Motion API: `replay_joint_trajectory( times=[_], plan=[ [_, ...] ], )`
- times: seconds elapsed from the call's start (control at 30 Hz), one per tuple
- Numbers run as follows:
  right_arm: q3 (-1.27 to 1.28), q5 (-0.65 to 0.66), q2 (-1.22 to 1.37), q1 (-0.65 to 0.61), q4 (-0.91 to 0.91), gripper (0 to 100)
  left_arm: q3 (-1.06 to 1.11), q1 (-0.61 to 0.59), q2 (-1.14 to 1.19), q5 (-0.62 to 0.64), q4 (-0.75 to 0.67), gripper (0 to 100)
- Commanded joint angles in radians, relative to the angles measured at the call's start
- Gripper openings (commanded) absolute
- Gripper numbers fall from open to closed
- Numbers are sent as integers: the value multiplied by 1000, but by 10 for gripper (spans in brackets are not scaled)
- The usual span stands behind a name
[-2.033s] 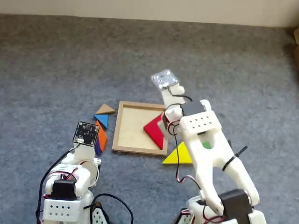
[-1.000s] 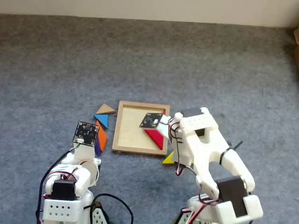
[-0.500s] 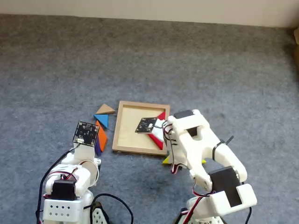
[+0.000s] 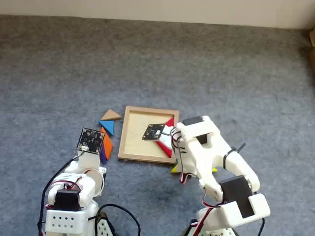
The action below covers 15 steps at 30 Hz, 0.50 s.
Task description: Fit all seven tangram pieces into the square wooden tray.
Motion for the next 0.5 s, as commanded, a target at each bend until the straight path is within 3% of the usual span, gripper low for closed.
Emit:
replay_joint_trajectory(
  times=[0.0,0.47],
  plan=[
    [5,14,22,-41,-45,389,19,-15,-38,-6,5,7],
    [5,12,21,-41,-38,222,19,-15,-38,-6,5,7]
  ],
)
